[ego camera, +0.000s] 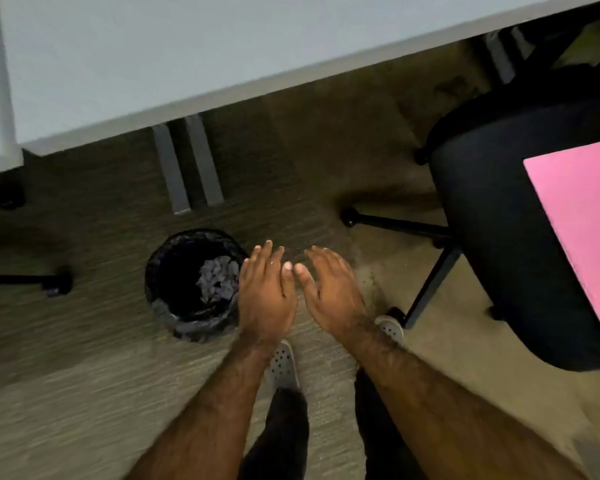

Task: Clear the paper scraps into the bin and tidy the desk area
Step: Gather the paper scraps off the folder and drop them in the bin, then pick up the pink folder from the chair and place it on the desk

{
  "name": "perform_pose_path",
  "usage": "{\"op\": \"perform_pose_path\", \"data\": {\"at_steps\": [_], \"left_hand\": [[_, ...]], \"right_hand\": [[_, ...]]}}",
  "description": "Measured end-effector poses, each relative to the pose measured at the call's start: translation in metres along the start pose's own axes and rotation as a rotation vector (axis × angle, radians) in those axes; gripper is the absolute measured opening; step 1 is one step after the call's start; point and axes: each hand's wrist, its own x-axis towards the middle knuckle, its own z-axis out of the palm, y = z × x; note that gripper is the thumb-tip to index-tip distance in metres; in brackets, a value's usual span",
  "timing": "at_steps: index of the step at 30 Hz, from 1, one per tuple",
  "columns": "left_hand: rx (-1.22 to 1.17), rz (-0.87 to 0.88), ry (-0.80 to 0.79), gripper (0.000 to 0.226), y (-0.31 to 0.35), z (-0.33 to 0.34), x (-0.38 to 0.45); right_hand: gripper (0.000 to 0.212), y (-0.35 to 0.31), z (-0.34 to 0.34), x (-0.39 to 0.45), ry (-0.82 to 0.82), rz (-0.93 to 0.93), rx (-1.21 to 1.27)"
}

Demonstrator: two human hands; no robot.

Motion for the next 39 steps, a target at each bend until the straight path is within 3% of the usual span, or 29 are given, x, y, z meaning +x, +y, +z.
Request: {"op": "perform_pose_path", "data": {"at_steps": [17, 21, 27, 33, 37, 39], "left_hand": [[-0.006, 0.459, -0.321, 0.052, 0.248, 0.116, 0.063], [-0.079, 0.324, -0.445, 0.065, 0.306, 0.155, 0.089], [-0.374, -0.134, -0.644, 0.070, 0.367, 0.198, 0.107], [-0.590, -0.474, -0.592, 0.072, 0.392, 0.222, 0.114], [-0.636, -0.537, -0.535, 0.054, 0.393, 0.226, 0.113], [-0.619, -0.526, -0.524, 0.057, 0.395, 0.225, 0.111]], "right_hand": [[0.057, 0.195, -0.243, -0.017, 0.490, 0.368, -0.101], [0.065, 0.254, -0.293, -0.011, 0.522, 0.553, -0.058], [0.077, 0.341, -0.352, -0.009, 0.465, 0.772, -0.095], [0.092, 0.402, -0.378, -0.022, 0.274, 0.999, -0.133], [0.094, 0.408, -0.384, -0.024, 0.236, 1.039, -0.133], [0.092, 0.406, -0.384, -0.022, 0.229, 1.048, -0.025]]}}
